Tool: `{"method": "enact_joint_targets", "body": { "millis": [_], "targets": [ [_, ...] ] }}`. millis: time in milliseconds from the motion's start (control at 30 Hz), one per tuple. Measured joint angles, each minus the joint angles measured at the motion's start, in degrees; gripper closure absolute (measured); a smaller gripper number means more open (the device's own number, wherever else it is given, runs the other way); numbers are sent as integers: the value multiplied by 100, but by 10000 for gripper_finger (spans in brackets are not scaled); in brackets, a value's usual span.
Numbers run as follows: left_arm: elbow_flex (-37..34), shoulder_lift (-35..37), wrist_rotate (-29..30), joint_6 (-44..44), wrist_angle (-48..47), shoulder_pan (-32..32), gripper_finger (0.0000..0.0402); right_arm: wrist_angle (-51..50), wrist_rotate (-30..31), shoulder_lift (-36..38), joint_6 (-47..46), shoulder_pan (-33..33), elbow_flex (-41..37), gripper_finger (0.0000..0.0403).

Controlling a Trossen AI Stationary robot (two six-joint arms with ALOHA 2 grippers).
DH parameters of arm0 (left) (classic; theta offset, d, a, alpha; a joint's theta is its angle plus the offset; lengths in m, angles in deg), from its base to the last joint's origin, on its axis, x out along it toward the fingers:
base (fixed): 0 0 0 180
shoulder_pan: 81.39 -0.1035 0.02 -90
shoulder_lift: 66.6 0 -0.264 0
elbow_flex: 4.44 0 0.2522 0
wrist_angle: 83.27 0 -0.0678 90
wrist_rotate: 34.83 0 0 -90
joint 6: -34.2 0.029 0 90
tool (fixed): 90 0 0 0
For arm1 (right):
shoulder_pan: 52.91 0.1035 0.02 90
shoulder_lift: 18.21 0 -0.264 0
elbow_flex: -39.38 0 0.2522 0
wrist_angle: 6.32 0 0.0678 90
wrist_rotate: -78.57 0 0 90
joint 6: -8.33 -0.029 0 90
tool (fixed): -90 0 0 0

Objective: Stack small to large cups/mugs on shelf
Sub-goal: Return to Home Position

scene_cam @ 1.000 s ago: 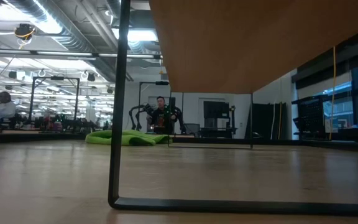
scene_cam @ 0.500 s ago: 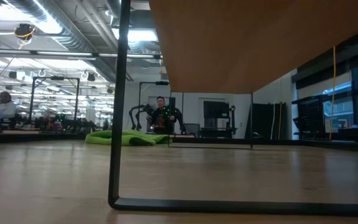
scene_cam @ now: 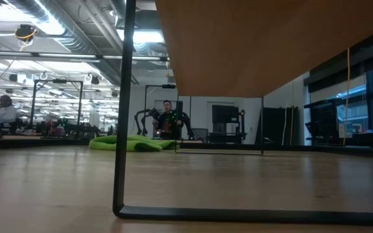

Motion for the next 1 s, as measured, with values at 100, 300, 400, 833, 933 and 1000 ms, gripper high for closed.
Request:
{"method": "enact_joint_targets", "body": {
  "millis": [100,300,400,833,933,1000],
  "targets": [
    [-551,786,45,324,136,-351,338,-176,14,1071,21,-276,-673,377],
    [-1417,2059,218,550,306,-1037,338,-487,-29,2942,33,-637,-1741,377],
    [-1706,2513,236,446,339,-1277,338,-903,-13,3674,37,-720,-1955,377],
    [-2820,3464,1002,195,333,-1768,338,-1881,283,4492,537,-767,-2023,377],
    [-3188,3654,1257,-88,330,-1883,338,-1827,284,4341,693,-767,-2051,377],
    [-3411,3779,1263,-315,332,-1962,338,-1445,284,4326,879,-767,-2298,377]
  ]
}}
